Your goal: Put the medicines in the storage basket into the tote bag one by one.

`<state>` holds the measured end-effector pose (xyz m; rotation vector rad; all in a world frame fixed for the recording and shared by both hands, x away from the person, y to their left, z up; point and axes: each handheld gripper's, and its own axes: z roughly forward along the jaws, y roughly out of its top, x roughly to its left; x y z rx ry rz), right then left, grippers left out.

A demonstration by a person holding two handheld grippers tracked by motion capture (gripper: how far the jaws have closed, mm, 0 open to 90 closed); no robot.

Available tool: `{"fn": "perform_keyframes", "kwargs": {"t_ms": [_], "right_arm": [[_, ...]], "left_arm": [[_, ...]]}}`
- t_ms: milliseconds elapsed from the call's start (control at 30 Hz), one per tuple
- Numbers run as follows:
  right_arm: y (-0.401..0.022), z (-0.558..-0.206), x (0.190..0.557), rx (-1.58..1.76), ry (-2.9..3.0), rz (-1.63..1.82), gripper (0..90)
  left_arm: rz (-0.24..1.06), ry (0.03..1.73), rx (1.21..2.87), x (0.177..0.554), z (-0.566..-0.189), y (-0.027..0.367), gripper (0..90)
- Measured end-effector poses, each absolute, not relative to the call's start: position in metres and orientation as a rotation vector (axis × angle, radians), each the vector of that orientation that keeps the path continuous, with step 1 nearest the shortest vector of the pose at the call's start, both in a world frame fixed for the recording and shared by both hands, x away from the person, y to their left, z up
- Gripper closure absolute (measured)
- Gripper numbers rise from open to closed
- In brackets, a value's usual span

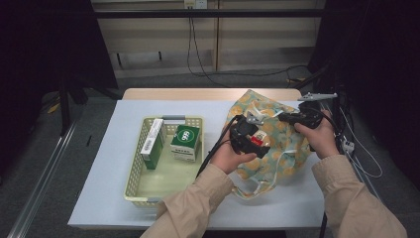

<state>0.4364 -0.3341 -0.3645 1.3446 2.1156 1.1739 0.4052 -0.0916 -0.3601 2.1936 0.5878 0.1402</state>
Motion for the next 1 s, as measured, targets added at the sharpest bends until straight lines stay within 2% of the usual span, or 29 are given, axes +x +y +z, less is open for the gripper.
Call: {"fn": "perform_keyframes", "kwargs": {"t_ms": [1000], "right_arm": [[-0.339, -0.367, 0.434, 1.357, 2.104, 1.194, 90.0]], "left_arm": [[0.144, 0.629, 2.207, 0.428, -0.393, -0.134, 20.5]]}}
